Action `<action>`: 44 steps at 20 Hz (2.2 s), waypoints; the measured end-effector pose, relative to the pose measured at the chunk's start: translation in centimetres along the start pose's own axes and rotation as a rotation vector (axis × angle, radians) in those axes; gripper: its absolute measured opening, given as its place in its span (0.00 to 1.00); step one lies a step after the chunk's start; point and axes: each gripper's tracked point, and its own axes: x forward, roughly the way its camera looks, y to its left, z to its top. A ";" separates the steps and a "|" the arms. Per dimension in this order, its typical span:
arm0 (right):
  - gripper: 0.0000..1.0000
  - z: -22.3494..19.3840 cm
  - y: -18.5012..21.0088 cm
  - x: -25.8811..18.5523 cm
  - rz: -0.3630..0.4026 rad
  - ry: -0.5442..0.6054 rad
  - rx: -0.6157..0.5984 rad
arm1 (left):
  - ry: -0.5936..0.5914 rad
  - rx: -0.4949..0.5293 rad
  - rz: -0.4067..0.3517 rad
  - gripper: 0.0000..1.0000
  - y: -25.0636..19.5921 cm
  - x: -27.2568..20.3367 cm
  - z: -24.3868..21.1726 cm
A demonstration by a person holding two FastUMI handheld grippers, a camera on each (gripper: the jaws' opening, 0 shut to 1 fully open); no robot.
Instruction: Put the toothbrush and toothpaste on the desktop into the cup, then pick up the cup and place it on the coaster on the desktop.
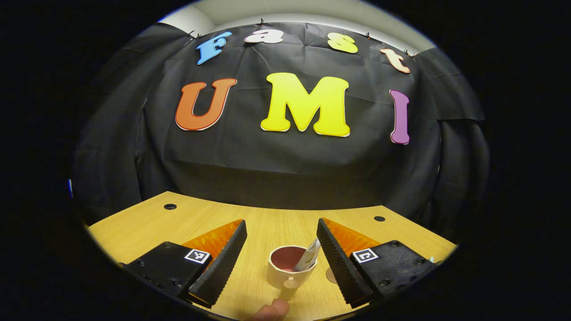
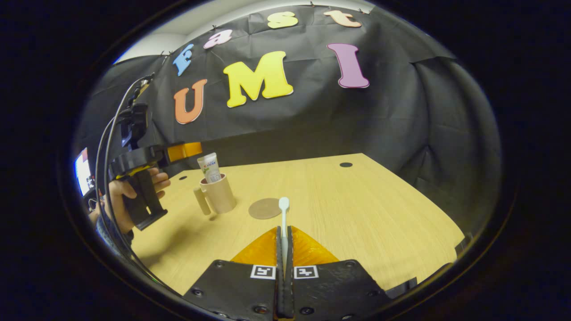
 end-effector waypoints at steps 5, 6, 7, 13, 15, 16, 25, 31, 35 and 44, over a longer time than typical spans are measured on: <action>0.00 4.0 3.2 1.3 0.036 -0.064 -0.012 | -0.006 0.025 0.004 1.00 1.6 -2.9 -1.5; 0.00 5.0 4.1 1.6 0.049 -0.078 -0.009 | 0.003 0.015 -0.003 0.99 1.7 -3.4 -1.9; 0.00 6.0 5.1 2.0 0.061 -0.089 -0.003 | 0.008 0.004 -0.008 0.99 1.9 -3.9 -2.4; 0.00 11.3 12.6 4.7 0.133 -0.169 -0.016 | 0.060 0.009 -0.013 1.00 4.6 -5.7 -5.4; 0.00 12.6 16.0 5.8 0.162 -0.185 -0.020 | 0.072 0.017 -0.008 1.00 5.7 -6.1 -6.3; 0.00 13.0 17.5 6.3 0.174 -0.190 -0.022 | 0.082 0.018 -0.002 1.00 6.4 -6.3 -6.8; 0.00 14.3 28.2 12.8 0.231 -0.221 -0.027 | 0.089 0.025 -0.002 1.00 10.2 -6.6 -8.0; 0.00 15.3 25.5 15.7 0.148 -0.228 0.038 | 0.059 -0.002 -0.041 1.00 9.6 -6.1 -7.8; 0.00 14.8 24.7 16.8 0.116 -0.209 0.046 | 0.033 -0.018 -0.063 1.00 9.4 -5.7 -7.8; 0.02 13.7 25.4 17.1 0.140 -0.188 0.068 | 0.048 -0.026 -0.050 0.99 10.2 -5.7 -8.7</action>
